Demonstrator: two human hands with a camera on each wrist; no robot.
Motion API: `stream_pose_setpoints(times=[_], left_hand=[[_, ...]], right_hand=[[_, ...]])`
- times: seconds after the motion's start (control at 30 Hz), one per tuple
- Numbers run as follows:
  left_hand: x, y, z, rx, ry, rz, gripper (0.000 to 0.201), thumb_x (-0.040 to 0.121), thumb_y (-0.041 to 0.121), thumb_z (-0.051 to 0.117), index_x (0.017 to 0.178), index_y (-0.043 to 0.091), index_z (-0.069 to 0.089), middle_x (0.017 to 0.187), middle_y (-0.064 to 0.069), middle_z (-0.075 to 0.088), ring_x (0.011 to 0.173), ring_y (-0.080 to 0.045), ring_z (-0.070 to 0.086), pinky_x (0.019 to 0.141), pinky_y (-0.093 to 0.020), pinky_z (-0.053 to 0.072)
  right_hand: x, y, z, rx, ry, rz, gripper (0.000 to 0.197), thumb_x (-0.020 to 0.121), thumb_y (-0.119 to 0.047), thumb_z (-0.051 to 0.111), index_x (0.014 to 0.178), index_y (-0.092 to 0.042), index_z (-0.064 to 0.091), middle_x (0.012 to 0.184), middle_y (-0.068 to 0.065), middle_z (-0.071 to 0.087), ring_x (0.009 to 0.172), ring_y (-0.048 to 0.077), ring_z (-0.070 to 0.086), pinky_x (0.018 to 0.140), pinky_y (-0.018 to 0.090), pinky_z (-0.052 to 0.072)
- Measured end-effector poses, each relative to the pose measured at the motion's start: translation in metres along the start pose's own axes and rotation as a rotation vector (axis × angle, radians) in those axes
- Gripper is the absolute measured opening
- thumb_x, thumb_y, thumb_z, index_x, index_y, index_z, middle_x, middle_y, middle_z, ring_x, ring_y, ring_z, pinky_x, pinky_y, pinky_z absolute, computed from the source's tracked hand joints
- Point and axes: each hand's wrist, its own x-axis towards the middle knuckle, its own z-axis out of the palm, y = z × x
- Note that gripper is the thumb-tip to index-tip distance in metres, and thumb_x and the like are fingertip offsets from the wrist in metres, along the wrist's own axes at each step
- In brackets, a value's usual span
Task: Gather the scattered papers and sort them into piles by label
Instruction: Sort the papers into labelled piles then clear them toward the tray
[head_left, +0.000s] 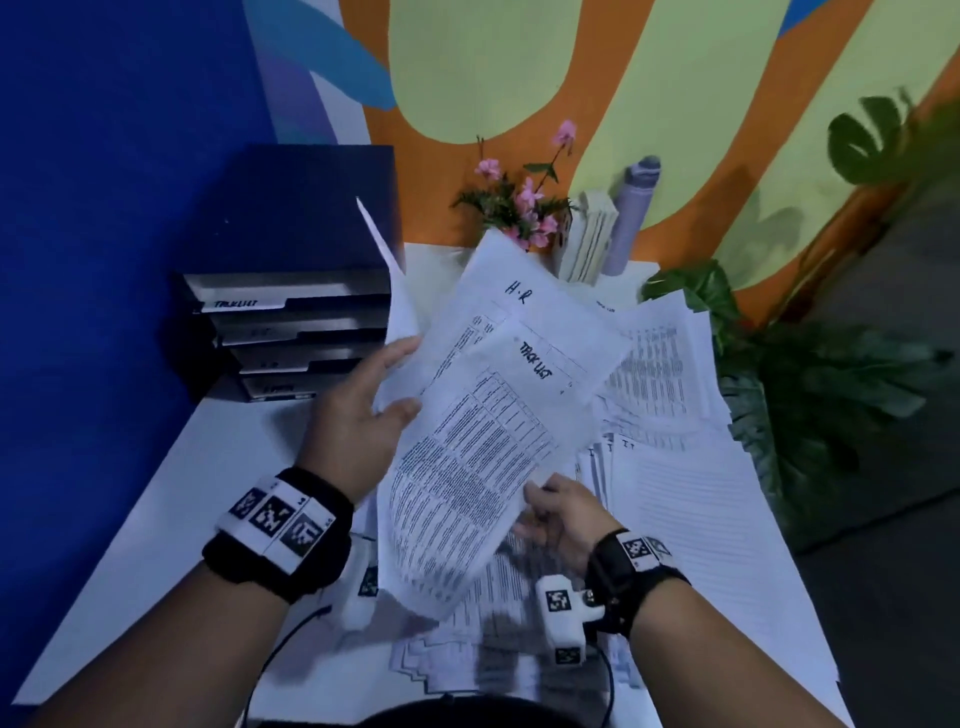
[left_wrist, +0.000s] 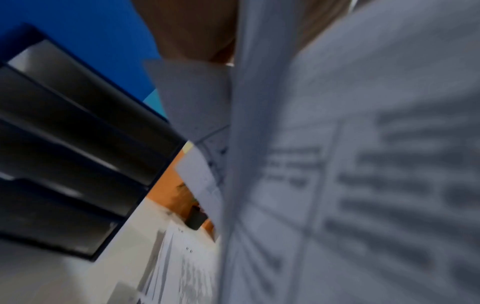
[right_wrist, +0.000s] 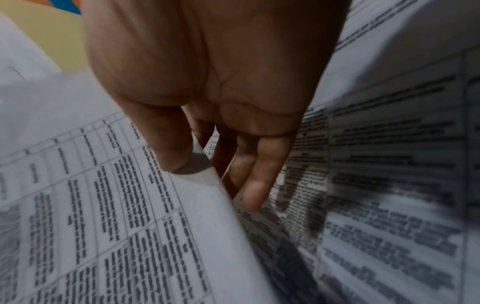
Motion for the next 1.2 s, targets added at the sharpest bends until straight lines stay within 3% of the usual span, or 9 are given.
stream_pose_setpoints(times=[0.07, 0.2, 0.33, 0.5, 0.67, 0.77, 0.9, 1.07, 1.2], left_hand=[[0.000, -0.006, 0.010, 0.145, 0.041, -0.038, 0.063, 0.090, -0.001, 0.059, 0.129, 0.047, 0.048, 0.124, 0.028, 0.051, 0.110, 0.015, 0.047, 0.094, -0.008, 0.037], [-0.010, -0.039, 0.022, 0.470, -0.043, -0.296, 0.084, 0.093, 0.000, 0.048, 0.148, 0.050, 0.008, 0.101, 0.000, 0.062, 0.080, -0.012, 0.059, 0.082, -0.032, 0.053], [-0.020, -0.062, 0.028, 0.599, -0.109, -0.408, 0.081, 0.090, -0.004, 0.042, 0.151, 0.039, 0.009, 0.090, -0.007, 0.064, 0.071, -0.019, 0.058, 0.071, -0.032, 0.052], [-0.018, -0.075, 0.028, 0.585, -0.027, -0.469, 0.060, 0.092, -0.001, 0.038, 0.144, 0.031, 0.038, 0.092, -0.008, 0.062, 0.076, -0.027, 0.060, 0.066, -0.028, 0.048], [-0.019, -0.076, 0.027, 0.564, 0.023, -0.507, 0.033, 0.096, 0.008, 0.040, 0.125, 0.015, 0.055, 0.094, -0.010, 0.063, 0.080, -0.029, 0.061, 0.070, -0.035, 0.054], [-0.022, -0.076, 0.028, 0.539, 0.048, -0.518, 0.029, 0.097, 0.012, 0.041, 0.123, 0.015, 0.055, 0.097, -0.010, 0.064, 0.081, -0.029, 0.062, 0.075, -0.039, 0.056], [-0.025, -0.077, 0.031, 0.492, 0.058, -0.520, 0.030, 0.098, 0.013, 0.039, 0.124, 0.017, 0.054, 0.103, -0.009, 0.064, 0.087, -0.028, 0.061, 0.080, -0.037, 0.053], [-0.024, -0.071, 0.039, 0.408, 0.059, -0.496, 0.031, 0.099, 0.012, 0.038, 0.125, 0.016, 0.054, 0.108, -0.010, 0.064, 0.091, -0.030, 0.060, 0.082, -0.036, 0.050], [-0.015, -0.066, 0.049, 0.314, 0.082, -0.509, 0.031, 0.100, 0.013, 0.037, 0.125, 0.019, 0.055, 0.110, -0.004, 0.063, 0.095, -0.026, 0.059, 0.082, -0.032, 0.045]], right_hand=[[-0.002, 0.000, -0.009, -0.149, 0.073, -0.019, 0.006, 0.090, -0.006, 0.064, 0.094, -0.006, 0.061, 0.080, 0.009, 0.067, 0.065, 0.021, 0.061, 0.071, 0.043, 0.055], [0.003, -0.019, -0.035, -0.571, 0.585, -0.144, 0.017, 0.093, -0.018, 0.055, 0.109, -0.018, 0.049, 0.082, 0.007, 0.062, 0.067, 0.020, 0.059, 0.061, 0.026, 0.045], [0.010, -0.038, -0.062, -0.719, 0.743, -0.325, 0.019, 0.095, -0.012, 0.051, 0.111, -0.014, 0.043, 0.069, 0.004, 0.055, 0.064, 0.026, 0.056, 0.059, 0.031, 0.046], [0.023, -0.093, -0.096, -0.962, 0.768, -0.465, 0.027, 0.089, 0.003, 0.047, 0.102, -0.007, 0.068, 0.099, 0.013, 0.067, 0.087, 0.030, 0.061, 0.075, 0.029, 0.046], [0.031, -0.150, -0.123, -1.399, 0.750, -0.369, 0.039, 0.086, 0.000, 0.050, 0.122, -0.005, 0.064, 0.132, 0.022, 0.048, 0.112, 0.042, 0.051, 0.093, 0.043, 0.045], [0.033, -0.171, -0.128, -1.697, 0.729, -0.253, 0.033, 0.086, -0.005, 0.051, 0.117, -0.002, 0.063, 0.132, 0.016, 0.042, 0.110, 0.039, 0.053, 0.089, 0.043, 0.048], [0.046, -0.191, -0.130, -1.658, 0.744, -0.209, 0.031, 0.087, -0.003, 0.049, 0.116, 0.004, 0.058, 0.132, 0.015, 0.036, 0.098, 0.038, 0.059, 0.082, 0.042, 0.050], [0.053, -0.200, -0.115, -1.587, 0.796, -0.097, 0.065, 0.088, -0.028, 0.066, 0.140, -0.002, 0.037, 0.160, 0.008, 0.004, 0.135, 0.038, 0.032, 0.106, 0.050, 0.038], [0.051, -0.174, -0.083, -1.448, 0.493, -0.245, 0.066, 0.095, -0.028, 0.055, 0.151, -0.012, 0.025, 0.162, 0.006, 0.004, 0.143, 0.033, 0.028, 0.113, 0.051, 0.032]])
